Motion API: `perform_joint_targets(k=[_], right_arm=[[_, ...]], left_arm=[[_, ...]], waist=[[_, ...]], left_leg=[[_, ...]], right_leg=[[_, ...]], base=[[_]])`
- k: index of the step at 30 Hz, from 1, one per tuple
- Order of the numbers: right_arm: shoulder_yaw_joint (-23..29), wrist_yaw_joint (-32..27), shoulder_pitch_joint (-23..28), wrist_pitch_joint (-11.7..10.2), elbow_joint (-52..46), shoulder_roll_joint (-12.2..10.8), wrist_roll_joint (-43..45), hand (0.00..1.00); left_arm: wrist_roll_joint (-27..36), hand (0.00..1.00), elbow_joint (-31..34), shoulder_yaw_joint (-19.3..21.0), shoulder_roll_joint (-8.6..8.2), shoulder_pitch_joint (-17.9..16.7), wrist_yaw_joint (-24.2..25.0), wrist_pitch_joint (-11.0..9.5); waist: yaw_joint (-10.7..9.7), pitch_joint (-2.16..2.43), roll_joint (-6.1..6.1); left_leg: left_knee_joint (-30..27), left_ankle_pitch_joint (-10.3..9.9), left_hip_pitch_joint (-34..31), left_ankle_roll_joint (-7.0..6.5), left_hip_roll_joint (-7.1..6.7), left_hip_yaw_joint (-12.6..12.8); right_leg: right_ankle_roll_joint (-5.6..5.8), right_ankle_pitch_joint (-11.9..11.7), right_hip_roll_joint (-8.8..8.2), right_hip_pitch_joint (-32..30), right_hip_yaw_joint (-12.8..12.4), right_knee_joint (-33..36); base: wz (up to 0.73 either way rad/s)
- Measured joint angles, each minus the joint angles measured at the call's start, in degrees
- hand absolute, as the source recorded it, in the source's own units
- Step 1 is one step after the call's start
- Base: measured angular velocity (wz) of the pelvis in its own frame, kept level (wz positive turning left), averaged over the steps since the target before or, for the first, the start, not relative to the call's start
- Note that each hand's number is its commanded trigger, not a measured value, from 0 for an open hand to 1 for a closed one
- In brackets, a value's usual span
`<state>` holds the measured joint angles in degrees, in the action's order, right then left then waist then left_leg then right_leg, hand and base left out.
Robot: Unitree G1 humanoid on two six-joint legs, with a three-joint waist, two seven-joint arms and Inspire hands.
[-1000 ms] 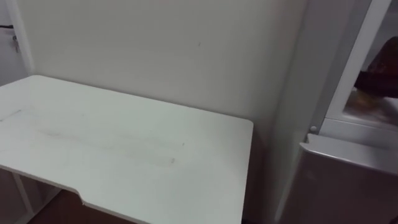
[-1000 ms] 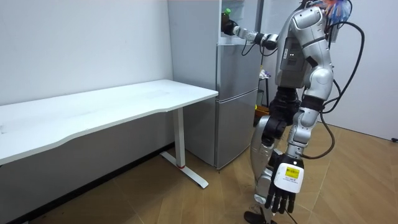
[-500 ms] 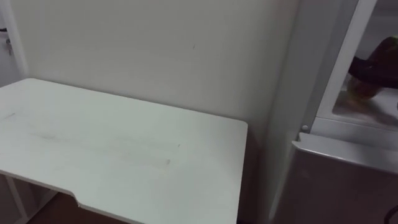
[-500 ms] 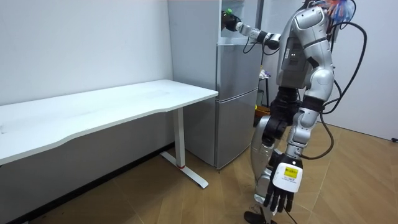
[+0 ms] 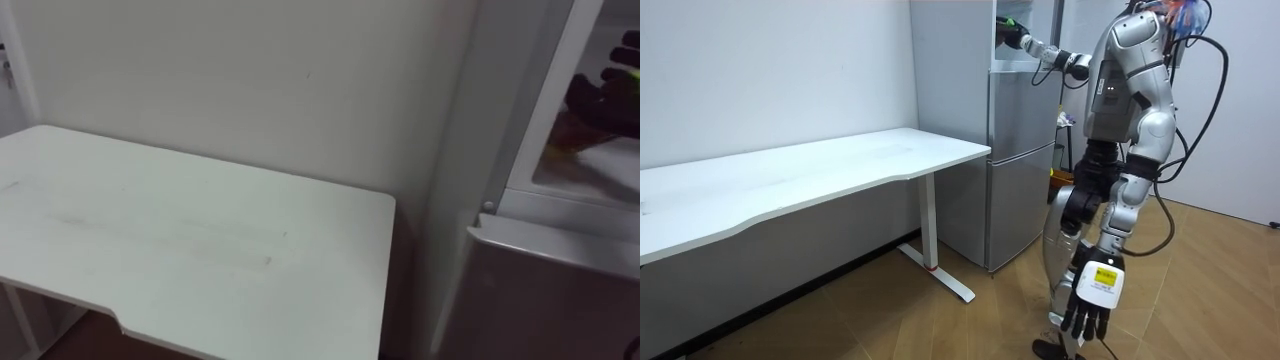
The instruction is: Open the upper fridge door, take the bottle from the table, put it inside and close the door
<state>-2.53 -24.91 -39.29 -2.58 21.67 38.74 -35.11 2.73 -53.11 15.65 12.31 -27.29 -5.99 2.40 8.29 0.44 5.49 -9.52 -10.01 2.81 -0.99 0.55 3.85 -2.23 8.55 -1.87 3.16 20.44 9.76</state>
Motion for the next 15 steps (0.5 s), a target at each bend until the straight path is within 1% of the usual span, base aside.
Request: perform_joint_targets(k=[2,4,6,7,8,9,10,11,14,15], right_arm=[[0.0,-0.02,0.89,-0.85,0.19,0.15,0.12,1.0],[0.68,-0.02,2.87,-2.89,0.16,0.15,0.56,1.0],[1.15,0.09,3.45,-3.26,0.14,0.15,0.66,1.0],[1.36,0.02,3.8,-3.66,0.23,0.15,0.98,0.87],[1.48,0.02,4.05,-3.87,0.23,0.15,1.31,0.87],[1.49,0.03,4.58,-4.44,0.22,0.15,1.76,0.28],[1.44,0.04,5.16,-5.37,0.44,0.14,1.97,0.16],[1.41,0.04,5.44,-5.79,0.67,0.13,1.95,0.0],[1.38,0.26,7.03,-7.95,1.17,-0.29,2.11,0.0],[1.43,0.51,7.98,-8.74,1.56,-0.69,3.04,0.0]], left_arm=[[0.0,0.0,-0.75,0.0,0.0,0.04,-0.02,-0.24],[0.02,0.0,-2.16,0.0,0.0,0.06,-0.03,-0.28],[0.02,0.0,-2.58,0.0,0.01,0.05,-0.04,-0.25],[0.04,0.0,-2.54,-0.07,0.0,0.05,-0.04,-0.26],[0.05,0.0,-2.5,-0.07,0.01,0.05,-0.04,-0.3],[0.08,0.0,-2.38,-0.09,0.01,0.05,-0.07,-0.32],[0.14,0.0,-2.27,-0.26,0.01,0.06,-0.07,-0.32],[0.14,0.0,-2.24,-0.39,0.02,0.09,-0.07,-0.3],[-0.05,0.0,-2.28,-1.19,0.18,0.53,-0.08,-0.24],[-0.12,0.0,-2.55,-1.21,0.23,1.23,-0.08,0.02]], waist=[[0.21,-0.28,-0.22],[0.4,-0.42,-0.03],[0.84,-0.48,0.07],[1.21,-0.49,0.05],[1.38,-0.49,0.06],[1.52,-0.5,0.07],[1.63,-0.53,0.03],[1.67,-0.53,0.0],[2.1,-0.58,-0.12],[2.35,-0.64,-0.2]], left_leg=[[0.0,0.0,0.33,0.0,0.06,0.28],[0.09,-0.26,0.68,0.03,0.19,0.6],[-0.01,-0.35,0.72,0.05,0.24,0.71],[-0.03,-0.36,0.79,0.05,0.24,0.73],[-0.04,-0.36,0.81,0.04,0.24,0.73],[-0.11,-0.36,0.81,0.04,0.24,0.73],[-0.22,-0.36,0.79,0.04,0.24,0.7],[-0.28,-0.36,0.79,0.03,0.24,0.69],[-0.51,-0.36,0.78,0.03,0.25,0.52],[-0.8,-0.43,0.78,0.02,0.28,0.49]], right_leg=[[0.0,0.0,0.03,0.29,-0.11,-0.06],[0.01,0.02,0.11,0.78,-0.18,-0.17],[-0.02,0.05,0.2,0.77,-0.52,-0.2],[-0.03,0.05,0.2,0.78,-0.64,-0.19],[-0.03,0.05,0.2,0.79,-0.67,-0.18],[-0.03,0.05,0.19,0.79,-0.68,-0.16],[-0.03,0.05,0.18,0.85,-0.64,-0.16],[-0.04,0.04,0.17,0.89,-0.61,-0.16],[-0.05,0.04,0.12,1.1,-0.34,-0.15],[-0.05,0.04,0.11,1.18,-0.29,-0.19]], base=[[0.0],[0.0],[-0.07],[-0.05],[0.0],[0.0],[0.0],[0.03],[0.03],[0.03]])
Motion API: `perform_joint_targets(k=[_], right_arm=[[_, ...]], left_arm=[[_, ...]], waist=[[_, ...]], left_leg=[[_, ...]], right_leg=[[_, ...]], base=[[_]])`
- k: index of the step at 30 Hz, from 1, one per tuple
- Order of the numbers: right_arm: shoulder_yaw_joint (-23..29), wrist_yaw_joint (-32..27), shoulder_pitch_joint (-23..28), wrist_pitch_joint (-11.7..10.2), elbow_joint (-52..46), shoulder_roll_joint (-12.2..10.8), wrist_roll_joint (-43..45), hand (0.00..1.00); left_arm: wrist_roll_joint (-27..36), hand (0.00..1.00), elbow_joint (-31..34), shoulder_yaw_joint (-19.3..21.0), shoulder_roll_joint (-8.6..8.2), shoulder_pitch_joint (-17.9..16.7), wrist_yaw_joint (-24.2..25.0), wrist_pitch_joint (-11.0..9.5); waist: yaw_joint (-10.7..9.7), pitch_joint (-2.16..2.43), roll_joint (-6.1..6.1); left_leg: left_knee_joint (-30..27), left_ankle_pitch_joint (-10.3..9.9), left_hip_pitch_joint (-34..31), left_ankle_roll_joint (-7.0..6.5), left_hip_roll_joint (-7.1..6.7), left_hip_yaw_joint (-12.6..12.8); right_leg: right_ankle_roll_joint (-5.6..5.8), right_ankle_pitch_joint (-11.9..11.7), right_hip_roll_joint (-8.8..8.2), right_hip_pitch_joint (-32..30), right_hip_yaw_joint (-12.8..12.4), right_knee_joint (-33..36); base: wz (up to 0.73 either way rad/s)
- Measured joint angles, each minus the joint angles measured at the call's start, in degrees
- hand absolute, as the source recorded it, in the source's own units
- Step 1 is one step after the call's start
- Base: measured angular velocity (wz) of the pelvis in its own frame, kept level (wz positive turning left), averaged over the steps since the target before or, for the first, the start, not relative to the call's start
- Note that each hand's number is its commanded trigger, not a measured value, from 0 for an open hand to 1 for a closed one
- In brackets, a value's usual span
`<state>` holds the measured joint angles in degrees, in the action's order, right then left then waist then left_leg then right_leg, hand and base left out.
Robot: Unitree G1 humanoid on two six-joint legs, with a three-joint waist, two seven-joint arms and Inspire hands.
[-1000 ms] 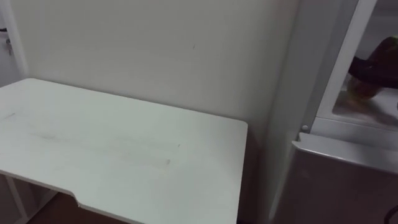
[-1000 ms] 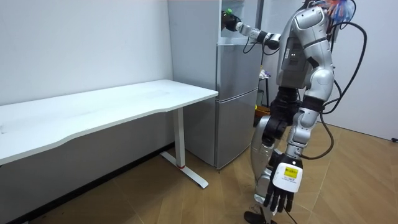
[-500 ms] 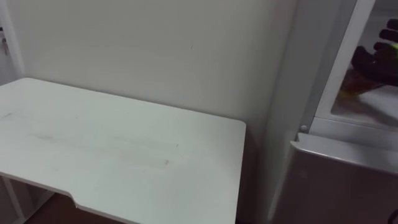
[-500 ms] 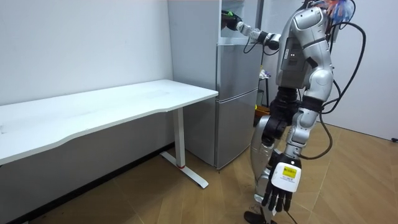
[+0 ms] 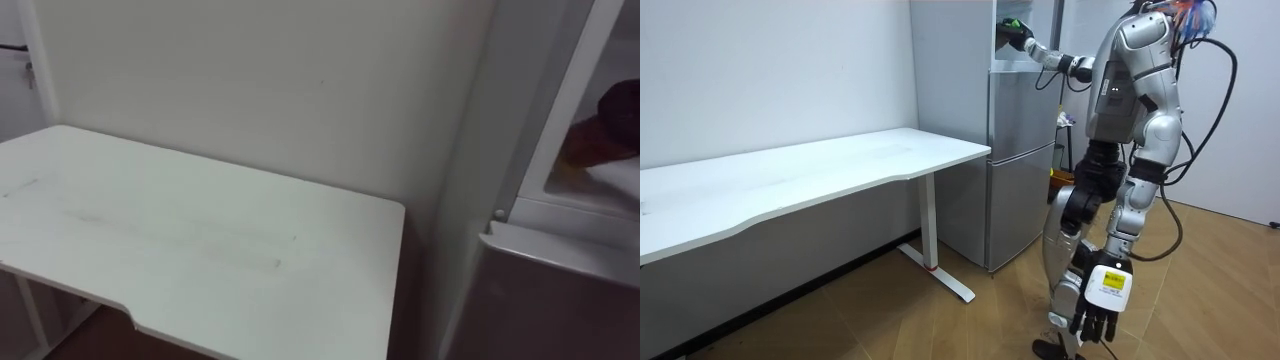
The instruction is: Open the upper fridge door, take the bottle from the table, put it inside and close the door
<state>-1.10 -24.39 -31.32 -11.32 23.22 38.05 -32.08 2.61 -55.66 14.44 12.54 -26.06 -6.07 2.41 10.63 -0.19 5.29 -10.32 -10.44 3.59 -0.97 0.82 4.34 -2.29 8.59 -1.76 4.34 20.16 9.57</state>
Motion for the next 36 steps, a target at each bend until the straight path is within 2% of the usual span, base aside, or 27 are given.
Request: perform_joint_targets(k=[2,6,9,12,18,29,32,33,36], right_arm=[[0.02,0.15,2.17,-0.37,0.88,-0.59,3.68,0.0],[0.32,0.15,4.04,-0.29,5.26,-3.74,9.45,0.0],[0.32,0.89,4.01,-0.2,6.06,-4.02,10.55,0.0],[0.69,0.56,3.99,-1.25,6.95,-4.8,11.25,0.0],[0.3,-0.69,3.92,-2.97,8.21,-5.02,12.58,0.0],[0.22,-1.2,3.85,-3.16,7.94,-5.11,14.65,0.0],[0.29,-1.19,3.88,-3.02,6.48,-5.09,14.56,0.0],[0.55,-1.13,4.18,-2.4,4.93,-5.1,14.89,0.0],[1.89,-1.54,6.15,-0.97,0.92,-5.11,16.77,0.0]], left_arm=[[-0.01,0.0,0.08,-0.13,0.0,0.76,0.0,0.17],[0.09,0.0,0.42,-1.84,0.16,0.97,-0.01,0.94],[0.0,0.0,0.9,-2.61,0.18,0.98,-0.84,1.0],[0.01,0.0,1.1,-3.48,0.27,0.98,-1.39,0.99],[0.06,0.0,1.18,-3.99,0.26,0.97,-2.61,0.97],[-0.59,0.0,1.86,-4.18,0.25,1.11,-3.81,0.89],[-0.26,0.0,2.95,-4.15,0.25,1.07,-4.29,0.79],[-0.37,0.0,2.98,-3.87,0.22,1.08,-4.33,0.65],[-0.61,0.0,2.97,-3.34,0.07,1.04,-3.97,0.05]], waist=[[0.42,-0.07,-0.1],[0.52,-0.18,-0.68],[0.56,-0.17,-0.77],[0.72,-0.14,-0.83],[1.1,0.01,-1.2],[1.08,-0.02,-1.7],[0.74,0.04,-1.61],[0.67,0.08,-1.66],[0.59,0.31,-1.85]], left_leg=[[-0.64,-0.24,-0.06,-0.02,0.05,-0.16],[-3.16,-1.2,-1.04,-0.12,0.28,-0.33],[-3.38,-1.23,-1.09,-0.14,0.28,-0.4],[-3.46,-1.23,-1.07,-0.14,0.29,-0.43],[-3.41,-1.22,-1.04,-0.14,0.29,-0.37],[-3.37,-1.21,-1.09,-0.14,0.31,-0.32],[-3.38,-1.15,-1.96,-0.1,0.34,-0.28],[-3.33,-1.12,-2.04,-0.09,0.34,-0.26],[-3.26,-1.12,-1.98,-0.08,0.39,0.14]], right_leg=[[-0.02,0.03,0.0,0.3,0.12,-0.07],[0.14,0.28,0.06,0.38,0.22,0.24],[0.56,0.38,0.05,0.56,0.4,0.16],[0.6,0.31,0.05,0.61,0.48,0.13],[0.62,0.3,0.05,0.46,0.38,0.13],[0.38,0.15,0.06,0.12,0.33,0.21],[0.22,-0.04,0.05,-0.46,0.42,0.26],[-0.13,-0.27,0.05,-0.61,0.41,0.25],[-0.16,-0.3,0.08,-0.63,0.31,0.2]], base=[[0.06],[0.02],[0.01],[0.01],[0.0],[0.0],[-0.01],[0.0],[0.0]])
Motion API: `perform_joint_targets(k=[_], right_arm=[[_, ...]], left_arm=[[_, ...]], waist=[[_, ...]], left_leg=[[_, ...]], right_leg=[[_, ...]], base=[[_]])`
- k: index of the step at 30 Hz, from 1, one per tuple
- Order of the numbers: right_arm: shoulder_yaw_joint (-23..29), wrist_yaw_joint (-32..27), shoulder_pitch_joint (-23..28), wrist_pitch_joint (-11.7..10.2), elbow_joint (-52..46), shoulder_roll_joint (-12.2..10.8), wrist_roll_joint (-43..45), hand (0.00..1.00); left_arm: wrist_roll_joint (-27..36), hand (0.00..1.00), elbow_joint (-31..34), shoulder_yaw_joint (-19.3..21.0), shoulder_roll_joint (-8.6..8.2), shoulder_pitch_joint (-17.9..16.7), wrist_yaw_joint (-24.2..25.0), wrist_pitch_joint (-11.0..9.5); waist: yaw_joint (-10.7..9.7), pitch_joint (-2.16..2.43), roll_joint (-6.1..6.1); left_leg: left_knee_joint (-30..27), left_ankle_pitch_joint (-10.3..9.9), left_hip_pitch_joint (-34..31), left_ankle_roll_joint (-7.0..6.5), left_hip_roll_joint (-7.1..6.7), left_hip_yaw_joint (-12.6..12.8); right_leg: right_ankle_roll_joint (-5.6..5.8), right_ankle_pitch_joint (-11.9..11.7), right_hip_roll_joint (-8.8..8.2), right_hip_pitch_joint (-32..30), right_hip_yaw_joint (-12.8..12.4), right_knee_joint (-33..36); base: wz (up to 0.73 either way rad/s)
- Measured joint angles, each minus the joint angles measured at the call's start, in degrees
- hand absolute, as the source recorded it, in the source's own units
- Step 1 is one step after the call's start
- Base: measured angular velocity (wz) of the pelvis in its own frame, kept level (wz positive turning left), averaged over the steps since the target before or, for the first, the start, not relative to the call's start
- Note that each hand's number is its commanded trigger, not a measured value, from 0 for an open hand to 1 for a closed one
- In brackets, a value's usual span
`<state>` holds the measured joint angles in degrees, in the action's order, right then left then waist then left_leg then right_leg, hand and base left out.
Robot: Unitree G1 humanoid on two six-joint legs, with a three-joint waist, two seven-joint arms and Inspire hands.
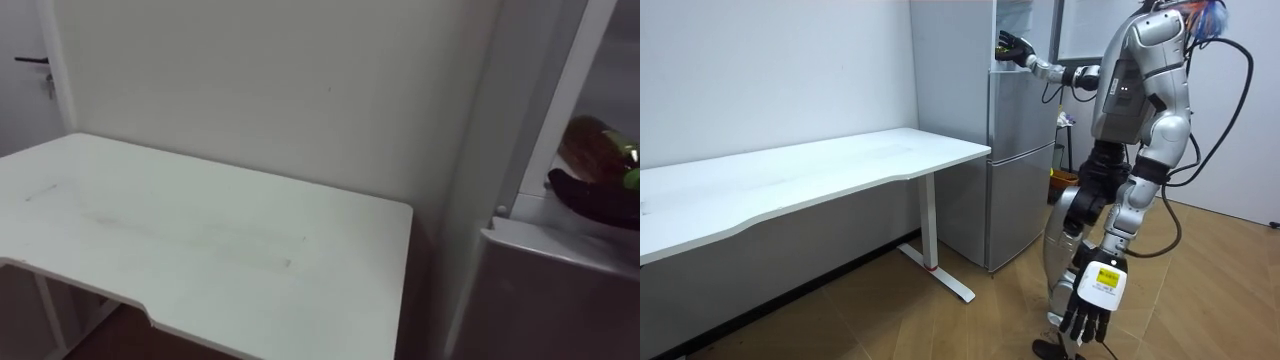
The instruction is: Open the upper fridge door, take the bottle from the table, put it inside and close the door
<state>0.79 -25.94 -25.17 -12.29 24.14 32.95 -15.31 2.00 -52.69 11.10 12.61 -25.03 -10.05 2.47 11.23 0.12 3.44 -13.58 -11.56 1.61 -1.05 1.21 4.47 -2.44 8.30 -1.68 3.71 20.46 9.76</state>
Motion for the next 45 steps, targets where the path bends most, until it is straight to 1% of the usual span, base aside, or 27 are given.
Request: perform_joint_targets(k=[1,2,5,6,7,9,11,12,13,14,15,16,20,22,25,27,28,32,33,34,36,38,40,41,42,43,45], right_arm=[[0.05,-0.72,0.8,0.29,-1.38,-0.06,0.39,0.0],[0.21,-1.03,1.28,0.47,-2.26,-0.2,0.51,0.0],[0.55,-2.72,3.96,1.39,-7.59,-1.64,0.65,0.0],[0.52,-3.53,5.29,1.54,-9.87,-2.51,1.04,0.0],[0.51,-4.12,6.34,1.94,-12.0,-3.7,1.54,0.0],[0.51,-4.95,7.78,2.36,-14.61,-4.95,1.94,0.0],[0.64,-5.54,8.45,2.43,-16.17,-5.56,2.11,0.0],[0.67,-6.09,8.49,2.43,-17.57,-6.29,2.15,0.0],[0.67,-6.57,8.62,2.4,-19.4,-6.63,2.41,0.0],[0.67,-6.78,8.62,2.39,-20.2,-6.72,2.43,0.0],[0.77,-7.55,8.79,2.36,-21.92,-6.74,2.49,0.0],[1.15,-8.2,9.34,2.31,-23.83,-6.73,2.49,0.0],[2.35,-8.88,10.36,2.29,-27.42,-6.73,2.52,0.0],[2.99,-9.84,10.75,2.25,-28.84,-6.73,2.45,0.0],[3.46,-10.19,10.84,2.19,-31.82,-6.73,2.65,0.0],[3.97,-10.17,11.62,1.4,-34.44,-6.73,2.65,0.0],[4.38,-10.15,12.4,0.73,-36.05,-6.73,2.64,0.0],[5.04,-10.0,15.13,-0.41,-41.26,-6.73,2.44,0.0],[5.2,-9.5,15.72,-0.55,-42.02,-6.74,2.38,0.0],[5.74,-8.66,16.42,-0.55,-42.57,-6.76,1.84,0.0],[6.86,-7.35,17.62,-0.61,-43.43,-6.76,0.25,0.0],[7.46,-6.22,18.65,-0.59,-44.95,-6.87,-3.46,0.0],[7.86,-2.75,19.9,-0.83,-47.57,-6.93,-10.15,0.0],[7.86,-1.63,19.97,-0.85,-47.88,-6.94,-11.92,0.0],[7.84,0.89,20.49,-0.93,-48.21,-6.96,-15.06,0.0],[7.83,2.33,20.96,-0.92,-48.36,-6.97,-17.02,0.0],[7.93,7.96,22.71,-0.74,-48.47,-7.84,-25.77,0.0]], left_arm=[[-0.1,0.0,-0.03,0.16,0.0,0.01,0.38,-0.14],[-0.11,0.0,-0.1,0.18,0.01,0.01,0.46,-0.29],[-0.11,0.0,-0.41,0.0,-0.05,-0.06,0.51,-0.46],[-0.1,0.0,-0.91,-0.05,-0.23,0.12,0.5,-0.47],[-0.09,0.0,-1.91,-0.24,-0.45,0.45,0.5,-0.48],[-0.08,0.0,-2.67,-0.78,-0.74,0.67,0.5,-0.36],[-0.08,0.0,-2.71,-0.95,-1.16,0.86,0.49,-0.36],[-0.12,0.0,-2.72,-0.95,-1.66,0.86,0.49,-0.38],[-0.33,0.0,-2.82,-0.93,-2.24,0.84,0.48,-0.41],[-0.39,0.0,-2.98,-0.94,-2.52,0.85,0.49,-0.45],[-0.39,0.0,-3.0,-0.95,-2.92,0.86,0.49,-0.48],[-0.37,0.0,-3.0,-1.16,-2.95,0.9,0.5,-0.64],[-0.37,0.0,-3.08,-1.17,-3.05,0.92,0.47,-1.01],[-0.36,0.0,-3.0,-1.26,-3.11,0.94,0.17,-1.67],[-0.38,0.0,-2.98,-1.25,-3.07,1.03,0.2,-2.67],[-0.4,0.0,-2.97,-1.24,-3.0,1.45,0.2,-3.17],[-0.39,0.0,-2.98,-1.23,-2.96,1.83,0.2,-3.53],[-0.4,0.0,-3.29,-1.27,-2.92,2.43,0.19,-4.46],[-0.44,0.0,-4.21,-1.2,-2.91,2.83,0.19,-4.55],[-0.45,0.0,-4.75,-1.2,-2.92,2.99,0.2,-4.54],[-0.41,0.0,-4.96,-1.2,-2.9,2.86,0.2,-4.55],[-0.41,0.0,-5.11,-1.29,-2.91,2.72,0.2,-4.55],[-0.43,0.0,-5.67,-1.28,-2.9,2.75,0.21,-4.97],[-0.44,0.0,-5.97,-1.28,-2.9,2.77,0.21,-5.24],[-0.45,0.0,-6.52,-1.31,-2.89,2.8,0.21,-5.71],[-0.54,0.0,-6.86,-1.3,-2.9,2.81,0.23,-5.89],[-1.75,0.0,-7.22,-1.35,-2.95,2.77,0.57,-5.94]], waist=[[-0.06,0.17,-0.06],[-0.15,0.22,-0.05],[-0.54,0.35,0.07],[-0.81,0.35,0.04],[-1.29,0.23,-0.12],[-1.89,0.14,-0.39],[-2.45,-0.04,-0.59],[-2.83,-0.17,-0.85],[-2.91,-0.12,-1.12],[-3.0,-0.06,-1.39],[-3.44,0.1,-1.57],[-3.76,0.13,-1.66],[-4.86,0.22,-1.47],[-5.4,0.25,-1.14],[-6.66,0.09,-0.74],[-6.81,0.01,-0.55],[-6.79,-0.12,-0.61],[-6.82,-0.11,-0.48],[-6.88,-0.15,-0.56],[-6.88,-0.15,-0.66],[-6.96,-0.14,-0.68],[-7.73,-0.13,-0.7],[-8.46,-0.04,-0.92],[-8.64,-0.03,-0.99],[-9.02,-0.01,-1.22],[-9.06,0.08,-1.37],[-9.44,0.15,-1.81]], left_leg=[[0.19,0.0,0.08,0.0,0.01,0.12],[0.29,0.0,0.14,0.0,0.0,0.11],[1.23,0.03,1.05,0.04,-0.01,0.1],[1.53,0.03,1.4,0.04,-0.03,0.09],[1.91,0.03,1.83,0.04,-0.08,0.17],[2.08,-0.01,2.21,0.02,-0.14,0.21],[2.3,-0.01,2.4,0.02,-0.17,0.48],[2.55,0.0,2.68,0.01,-0.17,0.83],[2.94,0.0,3.07,0.0,-0.15,1.42],[3.03,-0.01,3.16,-0.02,-0.14,1.59],[3.18,-0.02,3.25,-0.03,-0.18,1.62],[3.3,-0.01,3.33,-0.04,-0.17,1.7],[3.92,0.05,3.67,0.04,-0.14,2.04],[3.92,0.07,3.98,0.07,-0.08,2.46],[3.93,0.05,4.07,0.07,-0.08,2.56],[4.03,0.03,4.11,0.07,-0.01,2.86],[4.07,0.0,4.12,0.1,0.03,2.98],[4.17,-0.15,4.3,0.2,0.18,3.46],[4.36,-0.15,4.78,0.21,0.19,3.66],[4.58,-0.17,5.08,0.21,0.25,4.45],[4.78,-0.19,5.22,0.21,0.3,4.9],[4.86,-0.19,5.22,0.2,0.26,4.9],[4.86,-0.19,5.26,0.19,0.27,5.03],[4.87,-0.19,5.36,0.19,0.29,5.18],[4.89,-0.22,5.56,0.18,0.46,6.01],[4.89,-0.26,5.59,0.18,0.52,6.25],[4.89,-0.39,5.56,0.19,0.55,6.34]], right_leg=[[0.0,-0.03,0.02,0.02,-0.05,-0.02],[0.0,-0.03,0.04,0.03,-0.07,0.0],[0.03,-0.02,0.15,0.56,-0.13,-0.03],[0.06,0.0,0.13,0.85,0.04,-0.1],[0.19,0.09,0.11,1.15,0.04,-0.19],[0.31,0.29,0.08,1.3,-0.14,-0.15],[0.37,0.34,0.08,1.24,-0.53,-0.13],[0.4,0.36,0.09,1.25,-0.89,-0.08],[0.44,0.39,0.14,1.23,-1.53,-0.07],[0.45,0.39,0.14,1.19,-1.7,-0.07],[0.5,0.42,0.12,1.12,-1.79,-0.04],[0.52,0.44,0.12,0.89,-1.83,0.0],[0.44,0.66,0.21,0.52,-2.24,0.15],[0.44,0.69,0.36,0.56,-2.76,0.07],[0.44,0.69,0.41,0.7,-2.96,0.0],[0.44,0.69,0.57,0.4,-3.53,0.0],[0.44,0.69,0.72,0.39,-4.02,-0.01],[0.41,0.67,0.94,0.35,-4.65,-0.02],[0.41,0.67,0.96,0.31,-4.84,0.01],[0.41,0.69,1.02,0.28,-5.33,-0.04],[0.4,0.67,1.13,0.18,-6.05,-0.07],[0.42,0.65,1.1,0.17,-6.14,-0.06],[0.42,0.62,1.13,0.41,-6.24,-0.02],[0.4,0.59,1.14,0.43,-6.33,0.01],[0.32,0.48,1.15,0.53,-6.35,0.02],[0.29,0.44,1.15,0.51,-6.31,0.01],[0.28,0.41,1.15,0.4,-6.46,0.0]], base=[[0.0],[0.0],[-0.03],[0.0],[0.0],[-0.02],[-0.07],[-0.18],[-0.21],[-0.17],[-0.08],[-0.04],[-0.06],[-0.09],[-0.03],[-0.1],[-0.11],[-0.1],[-0.14],[-0.17],[-0.15],[-0.04],[-0.02],[-0.09],[-0.12],[-0.14],[-0.07]])
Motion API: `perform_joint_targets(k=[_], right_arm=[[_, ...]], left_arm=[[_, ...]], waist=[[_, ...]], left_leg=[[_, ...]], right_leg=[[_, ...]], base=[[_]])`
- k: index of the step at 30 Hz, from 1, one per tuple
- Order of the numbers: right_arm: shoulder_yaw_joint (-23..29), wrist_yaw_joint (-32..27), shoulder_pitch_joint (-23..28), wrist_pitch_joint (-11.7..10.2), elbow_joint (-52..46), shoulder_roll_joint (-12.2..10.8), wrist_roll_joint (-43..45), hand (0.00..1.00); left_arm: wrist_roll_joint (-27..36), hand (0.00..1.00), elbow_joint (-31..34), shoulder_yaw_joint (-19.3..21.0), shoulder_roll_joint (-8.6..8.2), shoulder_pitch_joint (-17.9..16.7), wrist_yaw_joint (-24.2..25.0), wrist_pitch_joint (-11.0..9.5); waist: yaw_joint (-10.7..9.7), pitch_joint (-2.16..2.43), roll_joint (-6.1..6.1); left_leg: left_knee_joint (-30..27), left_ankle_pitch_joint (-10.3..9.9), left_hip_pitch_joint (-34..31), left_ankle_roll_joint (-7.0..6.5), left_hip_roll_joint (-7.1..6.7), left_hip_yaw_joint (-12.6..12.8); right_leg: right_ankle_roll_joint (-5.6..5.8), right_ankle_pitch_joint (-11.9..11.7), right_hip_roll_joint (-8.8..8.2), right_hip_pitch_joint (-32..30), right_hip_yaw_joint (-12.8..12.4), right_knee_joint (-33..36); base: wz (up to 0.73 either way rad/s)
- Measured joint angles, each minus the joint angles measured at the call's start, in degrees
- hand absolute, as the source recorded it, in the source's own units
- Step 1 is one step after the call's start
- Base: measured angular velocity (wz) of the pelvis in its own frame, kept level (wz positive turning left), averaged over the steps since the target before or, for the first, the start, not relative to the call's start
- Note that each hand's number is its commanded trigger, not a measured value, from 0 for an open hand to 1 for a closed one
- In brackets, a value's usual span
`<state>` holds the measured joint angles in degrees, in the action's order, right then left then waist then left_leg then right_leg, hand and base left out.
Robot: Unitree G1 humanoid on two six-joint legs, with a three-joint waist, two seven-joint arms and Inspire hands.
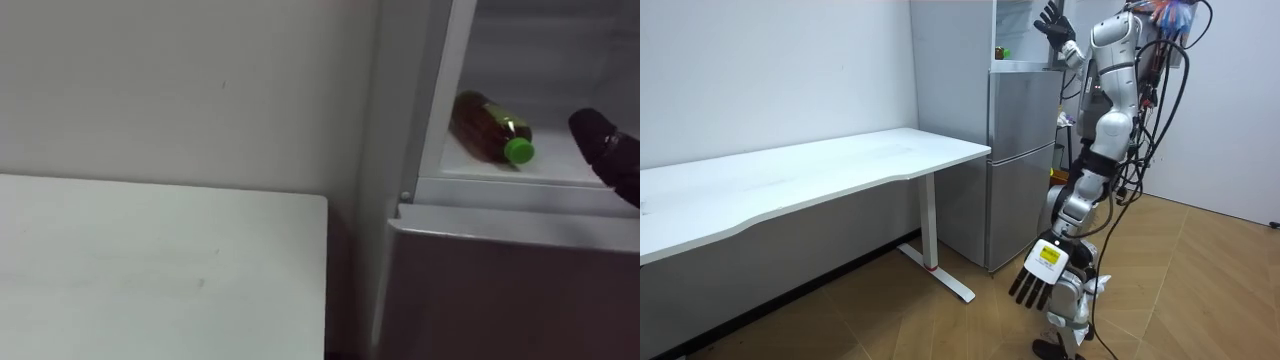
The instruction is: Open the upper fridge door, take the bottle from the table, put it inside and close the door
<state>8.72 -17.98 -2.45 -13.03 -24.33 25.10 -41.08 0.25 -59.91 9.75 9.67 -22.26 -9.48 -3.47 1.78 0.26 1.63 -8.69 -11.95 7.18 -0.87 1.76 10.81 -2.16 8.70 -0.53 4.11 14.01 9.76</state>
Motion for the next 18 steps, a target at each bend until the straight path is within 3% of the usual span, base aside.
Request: perform_joint_targets(k=[4,8,13,18], right_arm=[[-0.01,6.82,1.66,0.55,0.81,-2.47,-10.91,0.0],[0.87,8.74,3.63,1.15,4.1,-6.08,-10.7,0.0],[1.98,4.08,9.55,1.46,6.51,-9.99,-1.72,0.0],[2.41,-4.68,12.31,1.19,12.27,-11.87,10.4,0.0]], left_arm=[[-1.17,0.0,0.29,-1.56,-0.01,0.24,0.22,-0.12],[-2.37,0.0,0.41,-2.03,-0.12,0.76,0.02,-0.11],[-3.14,0.0,0.03,-3.06,-1.57,1.19,-3.14,-0.3],[-3.14,0.0,-0.76,-4.32,-2.01,2.77,-3.61,-0.23]], waist=[[-0.26,-0.14,-1.22],[-1.37,-0.09,-1.5],[-2.35,0.12,-1.91],[-3.56,0.12,-2.33]], left_leg=[[-0.14,-0.14,0.02,-0.06,0.0,0.27],[-0.79,-0.52,-0.08,-0.02,0.17,0.26],[-0.81,-0.7,-0.61,0.08,0.43,1.87],[-0.81,-0.87,-0.45,0.11,0.54,2.48]], right_leg=[[0.06,-0.04,0.26,-0.37,-1.24,0.05],[0.08,-0.01,0.37,-0.67,-1.33,0.05],[0.01,-0.28,0.75,-1.21,-2.55,0.45],[0.01,-0.28,0.88,-1.33,-3.11,0.13]], base=[[-0.07],[-0.01],[-0.14],[-0.07]])
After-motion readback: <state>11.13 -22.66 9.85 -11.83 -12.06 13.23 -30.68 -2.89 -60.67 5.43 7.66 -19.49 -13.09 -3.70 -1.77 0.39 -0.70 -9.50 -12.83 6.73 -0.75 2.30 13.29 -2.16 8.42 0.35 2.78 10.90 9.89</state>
